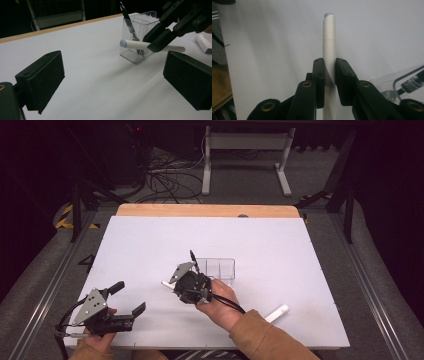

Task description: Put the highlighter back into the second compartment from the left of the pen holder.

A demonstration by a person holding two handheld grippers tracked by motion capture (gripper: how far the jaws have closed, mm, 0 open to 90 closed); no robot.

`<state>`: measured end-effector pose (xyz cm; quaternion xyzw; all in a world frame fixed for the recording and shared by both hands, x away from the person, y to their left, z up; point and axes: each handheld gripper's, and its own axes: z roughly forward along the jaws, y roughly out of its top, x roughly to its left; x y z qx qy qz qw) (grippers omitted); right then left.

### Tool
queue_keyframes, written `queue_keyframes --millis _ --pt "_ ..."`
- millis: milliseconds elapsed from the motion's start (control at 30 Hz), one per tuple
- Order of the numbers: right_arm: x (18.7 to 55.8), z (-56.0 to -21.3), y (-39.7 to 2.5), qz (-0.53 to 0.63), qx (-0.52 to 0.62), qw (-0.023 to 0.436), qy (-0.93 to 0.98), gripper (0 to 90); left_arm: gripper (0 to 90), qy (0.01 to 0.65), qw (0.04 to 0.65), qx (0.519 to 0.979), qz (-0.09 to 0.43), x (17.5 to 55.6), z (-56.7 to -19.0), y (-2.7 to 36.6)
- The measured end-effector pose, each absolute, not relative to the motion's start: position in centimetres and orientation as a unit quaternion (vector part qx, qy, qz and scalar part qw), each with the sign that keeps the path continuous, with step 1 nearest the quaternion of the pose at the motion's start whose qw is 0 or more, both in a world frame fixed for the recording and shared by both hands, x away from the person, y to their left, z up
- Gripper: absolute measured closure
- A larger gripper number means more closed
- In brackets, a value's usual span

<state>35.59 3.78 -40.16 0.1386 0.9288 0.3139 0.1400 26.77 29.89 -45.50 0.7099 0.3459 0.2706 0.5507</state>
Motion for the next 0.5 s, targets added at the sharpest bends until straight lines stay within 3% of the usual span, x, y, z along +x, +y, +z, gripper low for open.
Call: queue_keyframes --millis 500 --pt "34.5 -37.9 1.7 0.376 0.12 0.155 0.906 78.6 4.3 0.348 0.551 0.709 0.268 26.9 -45.6 29.9"
